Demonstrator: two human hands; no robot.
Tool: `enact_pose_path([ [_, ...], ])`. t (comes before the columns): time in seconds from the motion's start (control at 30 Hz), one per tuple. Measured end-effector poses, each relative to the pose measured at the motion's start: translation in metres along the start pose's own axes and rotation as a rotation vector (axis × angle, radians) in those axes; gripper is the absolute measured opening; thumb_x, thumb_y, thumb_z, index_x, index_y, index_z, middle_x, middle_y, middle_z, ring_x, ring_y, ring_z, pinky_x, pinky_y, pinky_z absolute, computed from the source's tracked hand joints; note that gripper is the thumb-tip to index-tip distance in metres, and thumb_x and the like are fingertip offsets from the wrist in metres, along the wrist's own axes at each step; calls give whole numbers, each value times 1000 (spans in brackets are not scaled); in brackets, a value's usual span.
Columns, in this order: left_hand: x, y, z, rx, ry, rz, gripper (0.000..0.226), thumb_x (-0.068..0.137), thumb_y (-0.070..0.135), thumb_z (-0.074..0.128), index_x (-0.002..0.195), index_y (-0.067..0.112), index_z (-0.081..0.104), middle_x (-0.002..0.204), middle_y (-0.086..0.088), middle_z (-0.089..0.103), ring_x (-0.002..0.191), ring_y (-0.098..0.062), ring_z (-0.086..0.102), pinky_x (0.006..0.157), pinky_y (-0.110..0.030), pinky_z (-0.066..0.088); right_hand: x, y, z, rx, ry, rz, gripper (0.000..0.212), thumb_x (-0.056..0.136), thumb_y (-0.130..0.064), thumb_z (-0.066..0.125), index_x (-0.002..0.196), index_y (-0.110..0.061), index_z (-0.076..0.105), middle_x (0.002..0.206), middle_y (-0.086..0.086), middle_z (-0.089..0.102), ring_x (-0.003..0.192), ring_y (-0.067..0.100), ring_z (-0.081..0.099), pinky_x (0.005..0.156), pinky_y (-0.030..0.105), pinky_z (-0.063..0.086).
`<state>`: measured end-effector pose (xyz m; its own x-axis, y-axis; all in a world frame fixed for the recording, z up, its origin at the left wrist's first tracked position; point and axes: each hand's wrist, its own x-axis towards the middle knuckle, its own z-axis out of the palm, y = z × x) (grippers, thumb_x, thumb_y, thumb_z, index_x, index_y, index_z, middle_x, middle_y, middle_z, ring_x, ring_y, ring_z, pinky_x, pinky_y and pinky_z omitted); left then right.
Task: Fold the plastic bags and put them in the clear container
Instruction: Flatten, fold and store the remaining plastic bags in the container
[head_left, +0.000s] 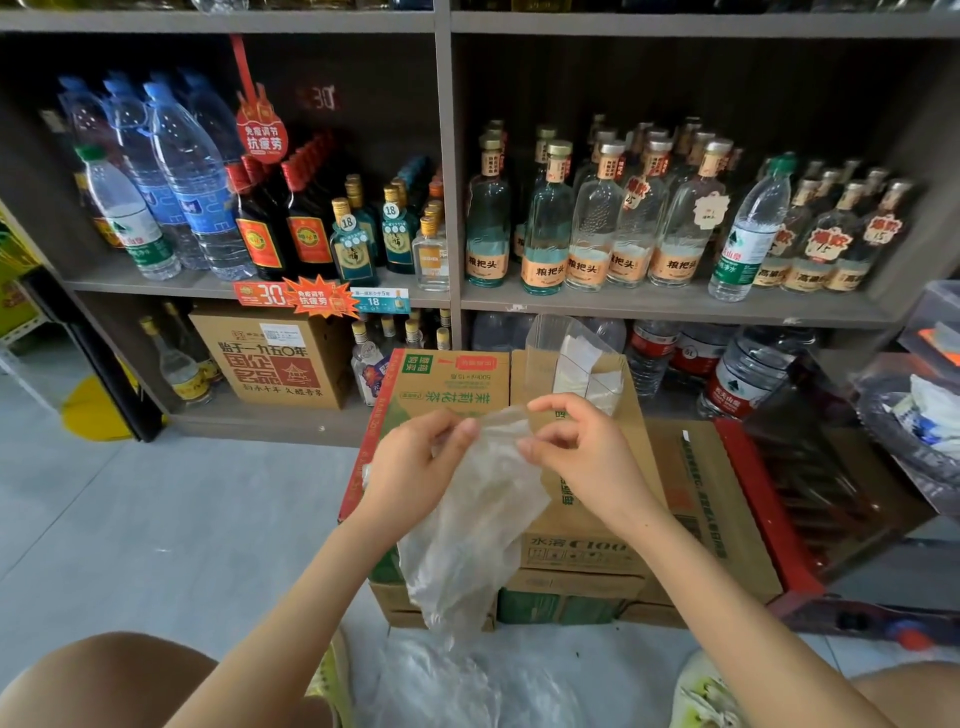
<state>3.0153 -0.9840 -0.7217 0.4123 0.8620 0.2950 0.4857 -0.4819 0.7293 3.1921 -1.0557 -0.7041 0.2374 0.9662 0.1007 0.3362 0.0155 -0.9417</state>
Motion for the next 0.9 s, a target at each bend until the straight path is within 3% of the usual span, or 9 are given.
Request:
enact_pose_path([
  [0.07,0,5,0,-26,-69,19,31,87,63,52,87,33,59,84,20,62,85,5,57,69,-12,40,1,-3,4,-9,-34,-11,36,81,-19,74,111,-25,55,78,-3,73,73,0,66,68,8,46],
  [0.13,1,9,3,-105,-91,-2,24,85,55,61,90,32,64,88,23,63,87,12,56,72,-4,39,1,-6,8,-31,-79,-24,38,82,-21,74,113,-26,54,78,-4,73,73,-1,66,68,8,45],
  [0.23,6,9,2,-231,-8,-41,8,89,27,65,82,30,68,80,14,68,80,5,61,71,-10,45,0,-3,5,-34,-56,-41,36,86,-21,69,118,-25,54,89,-9,71,85,-5,63,77,9,44],
  [0.33,6,3,-5,-442,39,-123,8,89,23,64,85,20,69,84,11,71,85,-6,66,76,-19,51,-7,15,-3,0,-31,10,35,86,-34,66,118,-35,53,116,-18,62,110,-6,54,100,22,41],
  [0.47,-1,-3,-17,-595,88,-133,15,88,24,59,88,10,66,80,10,69,80,-5,64,74,-17,50,-11,30,-2,155,-137,301,71,76,-56,60,140,-39,33,140,-20,39,131,4,37,107,31,29],
  [0.57,-4,-9,-26,-616,140,-131,14,94,17,55,89,6,64,75,9,66,76,-6,62,73,-17,51,-5,36,14,225,-163,489,84,75,-54,59,148,-31,26,133,-12,49,117,13,51,109,42,34],
  [0.67,-6,-14,-33,-606,187,-148,14,96,15,52,89,8,63,73,12,65,73,-4,60,70,-15,50,3,39,33,402,-76,514,60,82,-25,68,137,-21,45,112,-1,65,96,18,64,87,33,53],
  [0.73,-7,-18,-39,-581,234,-162,14,96,17,53,88,14,63,72,14,63,72,-4,58,71,-17,50,6,38,36,444,7,511,44,84,-10,66,126,-16,54,99,3,68,83,16,64,74,26,54],
  [0.9,-7,-46,-53,-551,466,-255,17,98,29,55,83,29,63,80,2,59,83,-19,54,83,-42,47,1,46,16,548,117,495,33,83,-4,66,114,-13,62,89,4,67,72,14,54,71,26,49],
])
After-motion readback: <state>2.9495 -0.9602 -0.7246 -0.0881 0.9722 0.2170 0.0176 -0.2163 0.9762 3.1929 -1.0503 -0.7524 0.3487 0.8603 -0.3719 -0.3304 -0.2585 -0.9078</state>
